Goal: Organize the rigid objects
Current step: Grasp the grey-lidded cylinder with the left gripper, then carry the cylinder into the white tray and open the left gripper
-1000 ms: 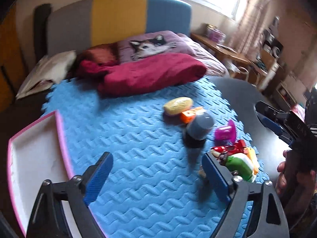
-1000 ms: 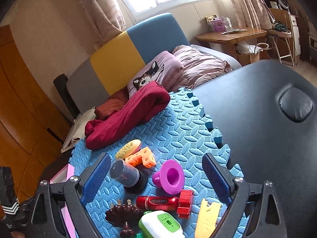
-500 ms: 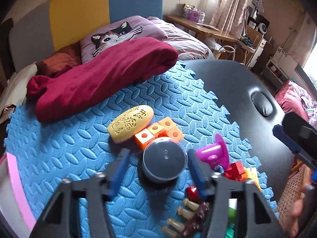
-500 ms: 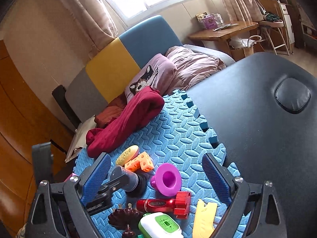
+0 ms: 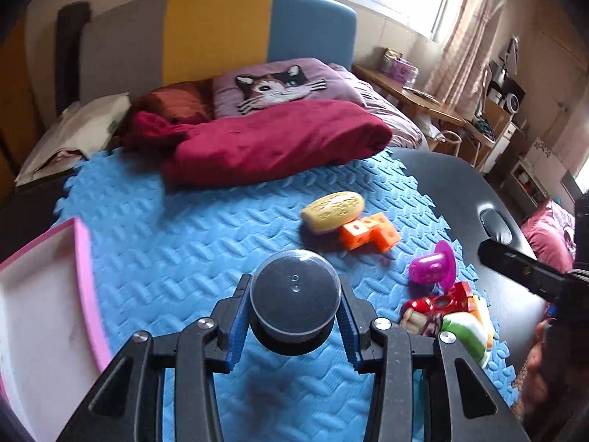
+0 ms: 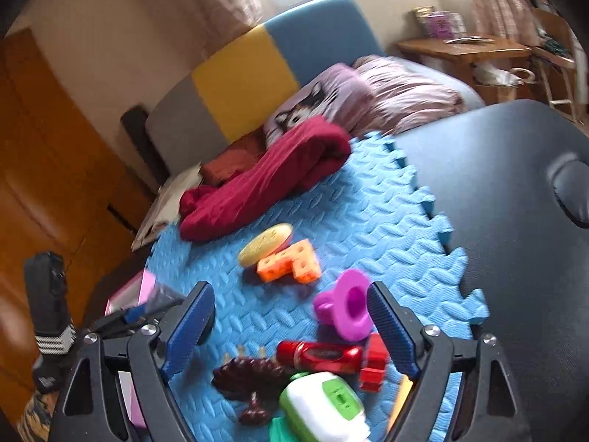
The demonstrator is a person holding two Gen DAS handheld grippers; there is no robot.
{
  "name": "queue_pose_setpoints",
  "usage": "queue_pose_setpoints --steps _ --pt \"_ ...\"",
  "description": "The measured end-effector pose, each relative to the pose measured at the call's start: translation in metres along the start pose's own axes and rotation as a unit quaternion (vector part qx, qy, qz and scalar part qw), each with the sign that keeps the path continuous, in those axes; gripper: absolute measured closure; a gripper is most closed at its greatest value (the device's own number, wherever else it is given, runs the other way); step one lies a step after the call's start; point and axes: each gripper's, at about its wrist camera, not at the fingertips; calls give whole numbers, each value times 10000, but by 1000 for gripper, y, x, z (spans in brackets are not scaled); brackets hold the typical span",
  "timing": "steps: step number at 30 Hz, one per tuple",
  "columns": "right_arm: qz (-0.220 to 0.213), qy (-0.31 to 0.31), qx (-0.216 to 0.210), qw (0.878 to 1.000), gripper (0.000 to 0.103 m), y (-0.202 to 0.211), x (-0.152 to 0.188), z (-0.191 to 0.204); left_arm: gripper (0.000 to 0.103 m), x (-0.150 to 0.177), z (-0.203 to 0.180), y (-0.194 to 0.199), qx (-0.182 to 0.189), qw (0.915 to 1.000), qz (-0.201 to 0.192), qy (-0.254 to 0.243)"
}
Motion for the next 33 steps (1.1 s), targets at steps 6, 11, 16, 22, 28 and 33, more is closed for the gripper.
queue_pose_setpoints --steps 6,11,16,22,28,33 --pt "605 894 -213 9939 20 -23 14 36 60 38 28 34 -103 9995 -113 262" --pt "867 1481 20 9852 20 -36 28 56 60 60 52 64 -100 9981 -268 547" --pt "1126 1808 425 9761 20 -52 37 63 59 81 91 91 -314 9942 -397 947" --pt "1177 2148 917 9652 21 -61 44 68 59 104 156 103 -651 9829 -407 1672" --pt "1083 2456 1411 9529 39 -67 49 74 59 101 210 103 -1110 9708 -499 2068" --pt "1008 2546 1472 9505 39 -68 50 75 59 83 232 82 -1437 9649 -411 2160"
Point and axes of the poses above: each gripper's, at about its wrist camera, not at the fingertips, and y roughly against the way its jaws point, z to its left, x to its underside, and after that the axes turned 9 degrees about z, right-handed
